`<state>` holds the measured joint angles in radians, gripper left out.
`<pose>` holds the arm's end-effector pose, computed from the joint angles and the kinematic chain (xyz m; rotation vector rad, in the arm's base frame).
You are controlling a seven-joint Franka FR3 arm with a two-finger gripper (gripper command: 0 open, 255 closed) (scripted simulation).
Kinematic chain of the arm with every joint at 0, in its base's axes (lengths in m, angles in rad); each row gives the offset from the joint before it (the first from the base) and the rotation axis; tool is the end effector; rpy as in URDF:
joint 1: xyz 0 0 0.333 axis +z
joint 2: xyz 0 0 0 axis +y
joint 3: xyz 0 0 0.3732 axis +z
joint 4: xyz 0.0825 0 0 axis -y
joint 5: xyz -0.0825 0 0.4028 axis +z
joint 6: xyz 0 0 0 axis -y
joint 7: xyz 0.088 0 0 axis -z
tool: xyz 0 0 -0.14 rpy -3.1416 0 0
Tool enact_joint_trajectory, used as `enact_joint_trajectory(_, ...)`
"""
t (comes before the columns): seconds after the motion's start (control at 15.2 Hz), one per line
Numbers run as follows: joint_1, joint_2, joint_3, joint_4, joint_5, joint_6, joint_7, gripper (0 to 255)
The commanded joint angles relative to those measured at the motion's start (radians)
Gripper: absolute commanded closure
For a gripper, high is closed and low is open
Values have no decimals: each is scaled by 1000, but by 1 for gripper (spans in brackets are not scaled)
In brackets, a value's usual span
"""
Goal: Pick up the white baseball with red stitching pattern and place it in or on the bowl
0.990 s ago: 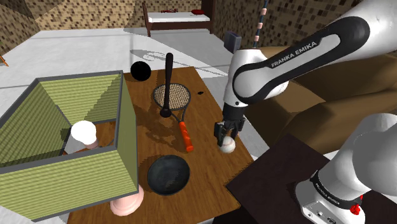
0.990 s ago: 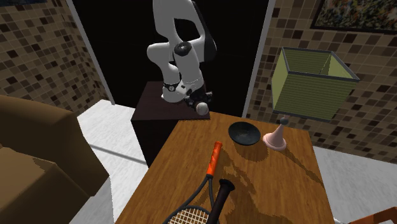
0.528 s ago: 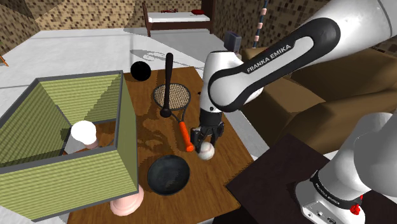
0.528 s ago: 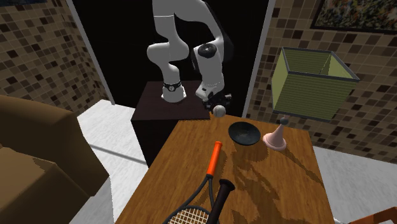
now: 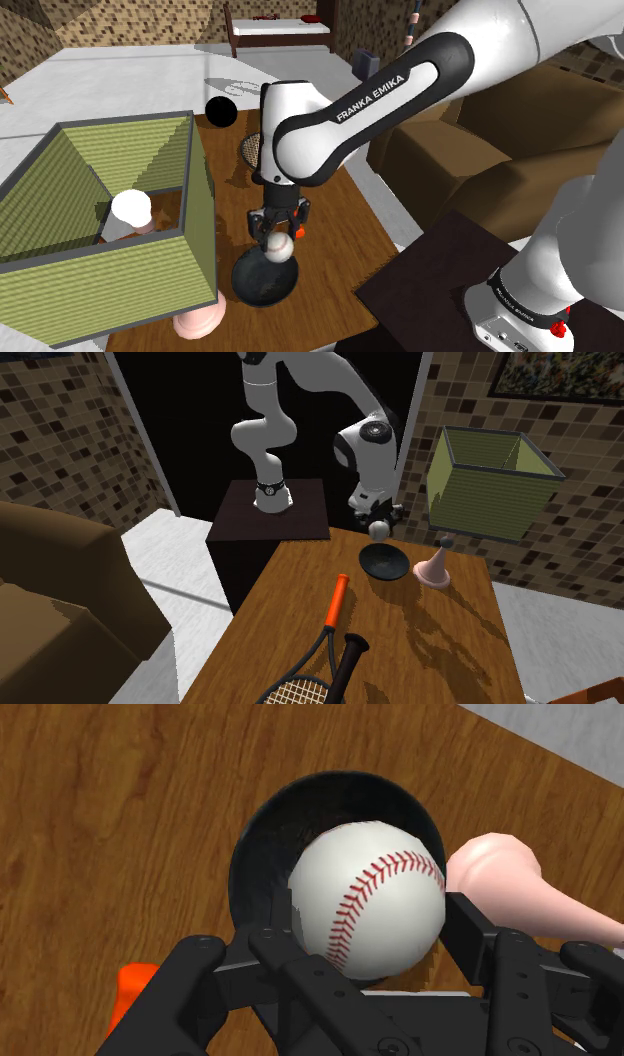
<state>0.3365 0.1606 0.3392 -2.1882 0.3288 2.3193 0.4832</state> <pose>0.4386 0.3666 0.3292 -2.8999 0.0566 0.2642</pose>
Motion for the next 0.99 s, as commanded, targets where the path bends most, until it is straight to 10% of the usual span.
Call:
enact_joint_trajectory(0.0,23,64,6,74,-31,-1,50,255)
enact_joint_trajectory(0.92,48,213,-3,77,-54,143,43,255)
